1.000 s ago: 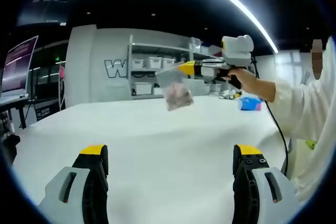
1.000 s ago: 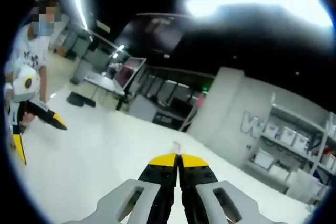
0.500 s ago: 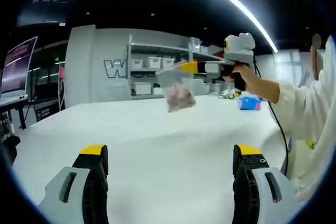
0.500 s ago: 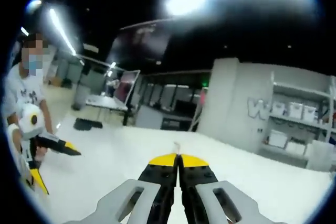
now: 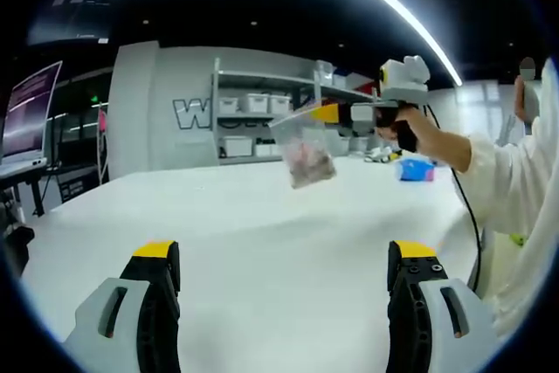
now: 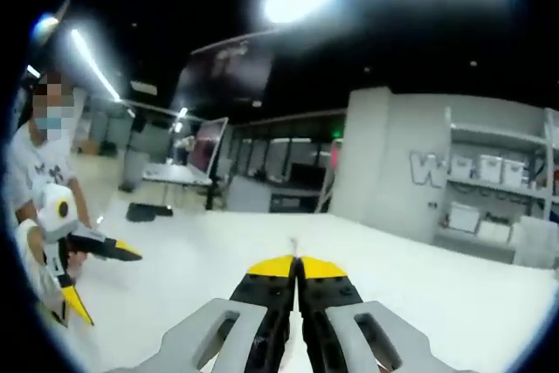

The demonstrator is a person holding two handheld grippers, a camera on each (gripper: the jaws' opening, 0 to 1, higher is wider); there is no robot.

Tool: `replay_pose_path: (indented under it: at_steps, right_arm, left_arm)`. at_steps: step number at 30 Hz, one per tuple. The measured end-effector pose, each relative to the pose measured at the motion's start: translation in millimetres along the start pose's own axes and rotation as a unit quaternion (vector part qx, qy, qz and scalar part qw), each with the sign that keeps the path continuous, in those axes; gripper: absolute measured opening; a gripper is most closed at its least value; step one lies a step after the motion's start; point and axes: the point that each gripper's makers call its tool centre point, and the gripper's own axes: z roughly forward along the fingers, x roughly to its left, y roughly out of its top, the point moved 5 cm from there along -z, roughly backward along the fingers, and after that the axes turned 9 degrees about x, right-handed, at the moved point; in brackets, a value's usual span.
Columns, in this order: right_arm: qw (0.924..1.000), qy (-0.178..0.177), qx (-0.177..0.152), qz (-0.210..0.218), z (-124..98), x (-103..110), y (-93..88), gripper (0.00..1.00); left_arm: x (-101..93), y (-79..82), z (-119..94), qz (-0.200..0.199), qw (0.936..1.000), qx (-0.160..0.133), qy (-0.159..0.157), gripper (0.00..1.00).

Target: Open the resealable bag by pulling the two sides of the seal apart until the entire bag opening is separated and visibly accessible.

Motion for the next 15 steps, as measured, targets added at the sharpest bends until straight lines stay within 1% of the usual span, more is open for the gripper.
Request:
replay_pose_path:
  at_steps: [5, 10, 15]
  right_arm:
    - [1.0000, 0.006, 0.002, 0.007, -6, 4, -2.2, 0.00]
    - [0.9999, 0.013, 0.000, 0.009, -12, 8, -0.9, 0.00]
    - [0.9999, 0.016, 0.000, 0.001, -18, 13, -1.4, 0.00]
  left_arm:
    - [-1.2, -0.6, 1, 0.001, 1.0000, 0.001, -0.002, 0.98]
    - [-1.4, -2.4, 2, 0.001, 1.0000, 0.004, -0.003, 0.98]
    - [-1.8, -3.1, 3, 0.001, 1.0000, 0.005, -0.003, 0.98]
